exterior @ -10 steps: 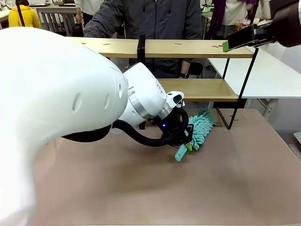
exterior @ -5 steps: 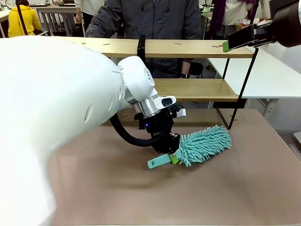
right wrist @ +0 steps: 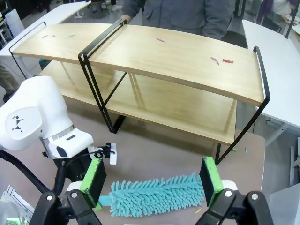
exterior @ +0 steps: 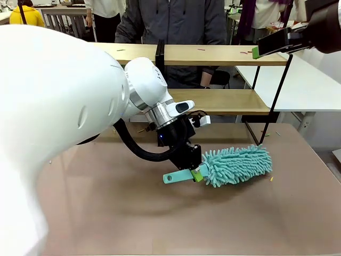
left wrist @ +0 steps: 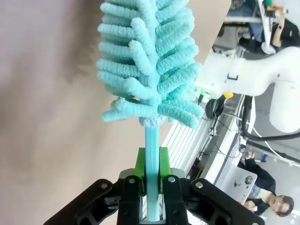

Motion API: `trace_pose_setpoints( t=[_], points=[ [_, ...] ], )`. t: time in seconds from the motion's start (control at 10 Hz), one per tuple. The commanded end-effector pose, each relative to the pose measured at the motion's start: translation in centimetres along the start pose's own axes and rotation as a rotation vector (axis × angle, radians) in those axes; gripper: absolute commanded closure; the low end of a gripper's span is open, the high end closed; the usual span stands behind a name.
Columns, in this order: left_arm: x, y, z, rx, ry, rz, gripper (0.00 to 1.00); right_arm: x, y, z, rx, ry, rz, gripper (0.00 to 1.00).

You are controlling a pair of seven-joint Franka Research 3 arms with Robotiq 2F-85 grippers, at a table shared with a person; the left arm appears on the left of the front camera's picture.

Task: Clean the shelves.
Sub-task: Clean a randomly selected level of the Shelf with the Duster.

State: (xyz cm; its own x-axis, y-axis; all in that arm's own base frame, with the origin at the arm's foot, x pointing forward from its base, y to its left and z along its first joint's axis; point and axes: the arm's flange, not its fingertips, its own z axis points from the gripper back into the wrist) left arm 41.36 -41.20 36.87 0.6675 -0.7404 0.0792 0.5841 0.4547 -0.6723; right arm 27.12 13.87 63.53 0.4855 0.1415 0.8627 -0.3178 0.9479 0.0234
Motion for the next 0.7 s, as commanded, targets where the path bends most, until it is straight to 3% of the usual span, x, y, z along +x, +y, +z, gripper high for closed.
trace_pose_setpoints(
  t=[0.0, 0.1, 0.2, 0.3, 0.4, 0.5, 0.6],
  points=[
    [-2.9, -1.0, 2.2, 0.025, -0.157, -0.03, 0.87, 0.1, 0.0, 0.1, 0.002, -0.002, -0.002, 0.0],
    [-5.3, -1.6, 4.3, 0.08, -0.28, -0.031, 0.87, 0.1, 0.0, 0.1, 0.002, -0.002, -0.002, 0.0],
    [-7.8, -1.8, 5.6, 0.083, -0.321, -0.036, 0.87, 0.1, 0.0, 0.1, 0.002, -0.002, -0.002, 0.0],
    [-10.1, -2.1, 6.1, 0.073, -0.323, -0.084, 0.87, 0.1, 0.0, 0.1, 0.002, -0.002, -0.002, 0.0],
    [-11.5, -2.4, 5.8, 0.042, -0.255, -0.131, 0.87, 0.1, 0.0, 0.1, 0.002, -0.002, -0.002, 0.0],
    [-11.9, -2.5, 5.1, 0.1, -0.232, -0.052, 0.87, 0.1, 0.0, 0.1, 0.002, -0.002, -0.002, 0.0],
    [-7.5, 0.4, 6.2, 0.06, -0.287, -0.034, 0.87, 0.1, 0.0, 0.1, 0.002, -0.002, -0.002, 0.0]
  ],
)
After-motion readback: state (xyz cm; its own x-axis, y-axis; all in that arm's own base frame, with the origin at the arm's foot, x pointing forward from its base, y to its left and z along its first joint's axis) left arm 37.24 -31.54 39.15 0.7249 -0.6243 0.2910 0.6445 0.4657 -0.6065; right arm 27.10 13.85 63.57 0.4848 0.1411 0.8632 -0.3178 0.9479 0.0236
